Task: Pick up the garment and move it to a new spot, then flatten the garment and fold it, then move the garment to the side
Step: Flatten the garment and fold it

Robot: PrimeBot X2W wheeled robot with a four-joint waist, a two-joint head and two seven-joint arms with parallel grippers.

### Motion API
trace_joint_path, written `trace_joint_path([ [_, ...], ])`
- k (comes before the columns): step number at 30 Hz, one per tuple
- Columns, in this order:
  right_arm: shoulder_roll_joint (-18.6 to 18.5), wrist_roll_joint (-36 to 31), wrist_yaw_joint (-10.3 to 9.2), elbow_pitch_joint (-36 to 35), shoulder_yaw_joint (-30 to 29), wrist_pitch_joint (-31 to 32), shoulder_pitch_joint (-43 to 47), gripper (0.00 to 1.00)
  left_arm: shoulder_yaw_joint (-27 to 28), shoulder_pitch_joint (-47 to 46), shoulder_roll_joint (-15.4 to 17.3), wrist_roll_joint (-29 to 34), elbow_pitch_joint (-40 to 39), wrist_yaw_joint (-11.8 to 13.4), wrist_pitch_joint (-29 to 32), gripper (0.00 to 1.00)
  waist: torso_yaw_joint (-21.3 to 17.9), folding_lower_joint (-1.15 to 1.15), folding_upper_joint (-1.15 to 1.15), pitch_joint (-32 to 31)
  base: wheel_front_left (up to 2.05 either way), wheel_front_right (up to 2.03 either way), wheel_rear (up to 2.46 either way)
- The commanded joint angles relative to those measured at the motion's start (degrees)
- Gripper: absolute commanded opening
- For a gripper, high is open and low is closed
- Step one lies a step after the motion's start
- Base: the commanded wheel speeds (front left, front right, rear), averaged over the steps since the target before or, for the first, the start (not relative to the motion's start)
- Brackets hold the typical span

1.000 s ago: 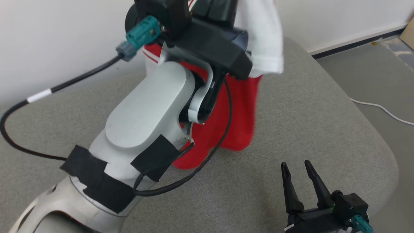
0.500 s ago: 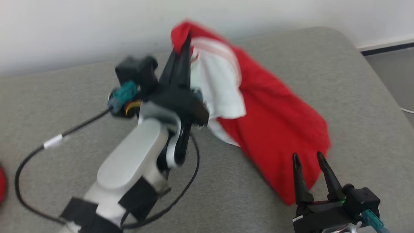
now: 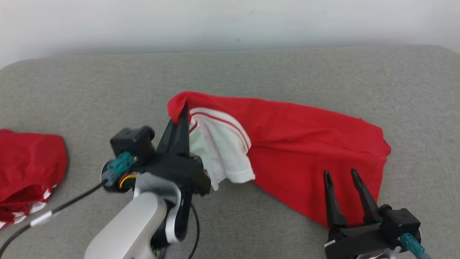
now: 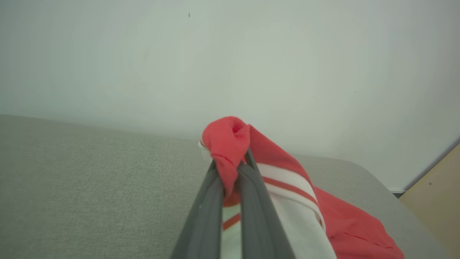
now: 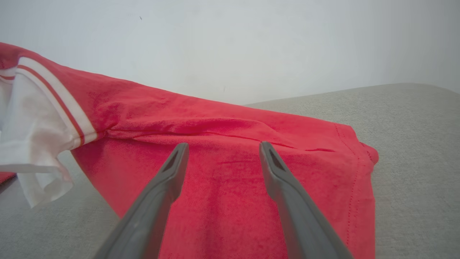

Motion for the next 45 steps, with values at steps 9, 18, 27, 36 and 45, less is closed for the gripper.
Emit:
trace_joint_path([
  [9,0.10,0.03,-0.13,0.19,0.55,-0.05,-0.11,1.00,-1.19,7.19,6.50,1.44,-9.68,7.69,5.77,0.00,0.12,0.00,-0.01,-0.40,0.00,0.00,0.00],
  [18,0.10,-0.21,-0.13,-0.25,1.57,-0.05,-1.75,1.00,-2.68,1.48,3.57,1.59,11.14,2.84,5.19,1.00,-4.12,0.00,-0.01,1.03,0.00,0.00,0.00],
  [27,0.10,-0.50,-0.13,-0.19,0.36,-0.05,0.04,1.00,0.15,0.47,3.20,0.75,22.32,0.27,-0.98,1.00,-5.00,0.00,-0.01,-0.70,0.00,0.00,0.00],
  [36,0.08,-1.26,-0.13,-0.35,-1.26,-0.05,1.38,1.00,1.77,7.56,7.87,0.74,16.69,1.58,-3.22,1.00,-2.15,0.00,-0.01,-3.45,0.00,0.00,0.00],
  [45,0.09,-1.81,-0.13,-1.25,-2.65,-0.05,1.47,1.00,-1.62,16.60,10.57,3.46,4.74,5.22,-3.37,1.00,-0.95,0.00,-0.01,-3.50,0.00,0.00,0.00],
])
